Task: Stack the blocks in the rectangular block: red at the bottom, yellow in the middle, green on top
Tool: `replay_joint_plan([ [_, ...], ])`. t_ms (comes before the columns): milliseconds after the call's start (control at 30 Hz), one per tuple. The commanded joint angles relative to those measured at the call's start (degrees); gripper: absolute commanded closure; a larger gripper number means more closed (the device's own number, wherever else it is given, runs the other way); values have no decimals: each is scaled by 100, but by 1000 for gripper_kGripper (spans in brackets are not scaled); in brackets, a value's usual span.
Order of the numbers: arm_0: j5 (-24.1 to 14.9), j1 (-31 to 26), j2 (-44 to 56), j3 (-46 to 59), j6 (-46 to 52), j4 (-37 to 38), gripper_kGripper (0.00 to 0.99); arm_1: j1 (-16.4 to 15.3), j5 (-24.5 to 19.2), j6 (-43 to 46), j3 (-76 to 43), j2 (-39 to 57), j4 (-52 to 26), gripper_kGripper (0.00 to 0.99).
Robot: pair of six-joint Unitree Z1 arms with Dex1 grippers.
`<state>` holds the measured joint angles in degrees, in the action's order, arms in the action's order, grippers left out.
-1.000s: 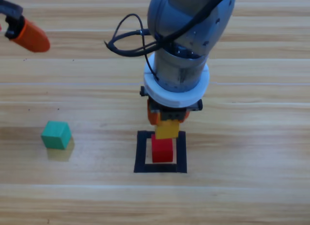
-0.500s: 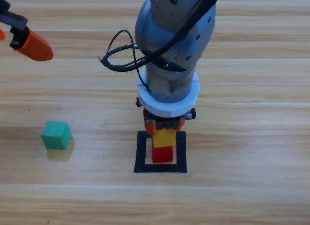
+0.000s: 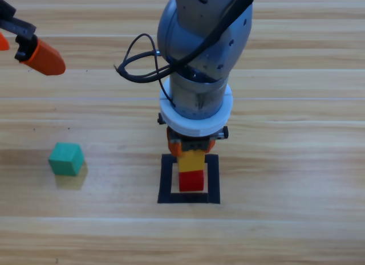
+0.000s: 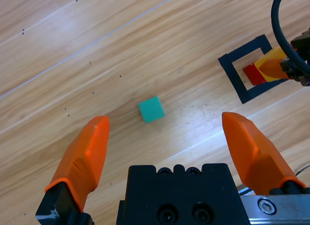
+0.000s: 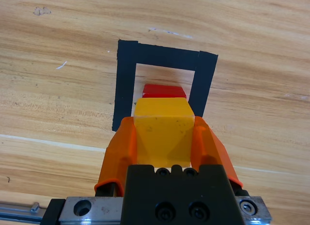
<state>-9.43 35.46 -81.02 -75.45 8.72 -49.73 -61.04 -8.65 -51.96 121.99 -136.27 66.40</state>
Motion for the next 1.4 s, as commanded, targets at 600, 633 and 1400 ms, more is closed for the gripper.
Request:
replay_joint_plan([
  [600, 73, -92, -142, 197, 42, 104, 0, 75, 4, 46, 70, -567, 66, 893],
  [633, 73, -92, -142, 215, 42, 104, 0, 75, 4, 46, 70, -567, 66, 893],
  [1400, 108, -92, -142, 390, 156, 377, 0, -83, -594, 406, 466, 690, 550, 0],
])
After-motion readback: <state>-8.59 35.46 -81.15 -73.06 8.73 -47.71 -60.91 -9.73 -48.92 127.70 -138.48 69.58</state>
